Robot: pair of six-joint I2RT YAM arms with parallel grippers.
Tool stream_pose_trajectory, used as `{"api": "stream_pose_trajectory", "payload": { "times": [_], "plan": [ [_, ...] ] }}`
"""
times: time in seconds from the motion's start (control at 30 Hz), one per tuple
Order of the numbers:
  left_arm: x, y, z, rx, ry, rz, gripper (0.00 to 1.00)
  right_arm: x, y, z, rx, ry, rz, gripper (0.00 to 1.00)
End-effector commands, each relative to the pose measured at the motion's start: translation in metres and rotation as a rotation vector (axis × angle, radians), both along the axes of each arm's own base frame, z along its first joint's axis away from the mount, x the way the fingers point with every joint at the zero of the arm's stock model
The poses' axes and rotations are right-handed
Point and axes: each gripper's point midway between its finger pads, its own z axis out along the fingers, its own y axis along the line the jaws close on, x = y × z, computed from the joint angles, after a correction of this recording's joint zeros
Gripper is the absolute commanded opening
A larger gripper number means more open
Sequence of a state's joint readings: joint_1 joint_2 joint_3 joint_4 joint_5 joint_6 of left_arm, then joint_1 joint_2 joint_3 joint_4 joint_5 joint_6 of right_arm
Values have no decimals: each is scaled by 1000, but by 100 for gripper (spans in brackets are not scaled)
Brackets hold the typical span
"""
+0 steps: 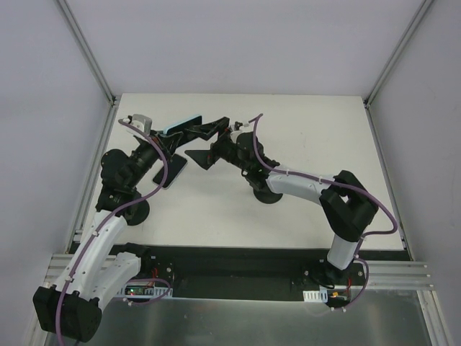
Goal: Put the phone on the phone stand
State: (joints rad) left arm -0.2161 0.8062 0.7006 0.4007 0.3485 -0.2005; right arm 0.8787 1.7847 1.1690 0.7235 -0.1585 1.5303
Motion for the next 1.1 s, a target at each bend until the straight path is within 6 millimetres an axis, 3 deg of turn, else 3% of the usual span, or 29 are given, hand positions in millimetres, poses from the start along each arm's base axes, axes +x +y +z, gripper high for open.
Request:
{"api": "stream_pose_trajectory", "payload": {
  "times": [0.0, 0.2, 0.43, 0.47, 0.57, 0.67, 0.7, 0.83, 0.97, 1.07],
  "plan": [
    [-7, -9, 29, -43, -105, -51, 0, 7, -30, 78, 208, -128, -82, 98],
    [-14, -19, 33, -86, -117, -126, 0, 11, -38, 87, 228, -161, -94, 96],
    [-17, -23, 33, -84, -124, -152, 0, 11, -34, 83, 202, -140, -69, 99],
    [-18, -24, 33, -78, -128, -159, 0, 11, -35, 83, 202, -134, -69, 95],
    [-21, -27, 33, -60, -142, -170, 0, 10, -37, 85, 189, -144, -77, 95],
    [-11, -14, 31, -116, -88, -76, 0, 11, -43, 86, 144, -201, -109, 97],
    [2, 3, 30, -163, -53, 44, 0, 11, -45, 88, 136, -227, -117, 96],
    [17, 32, 18, -347, 151, 243, 0, 11, -55, 101, 138, -390, -179, 96],
    [12, 26, 30, -466, 232, 214, 0, 15, -48, 101, 153, -450, -173, 99],
    [5, 14, 42, -523, 263, 136, 0, 16, -40, 110, 226, -476, -149, 87]
  ]
}}
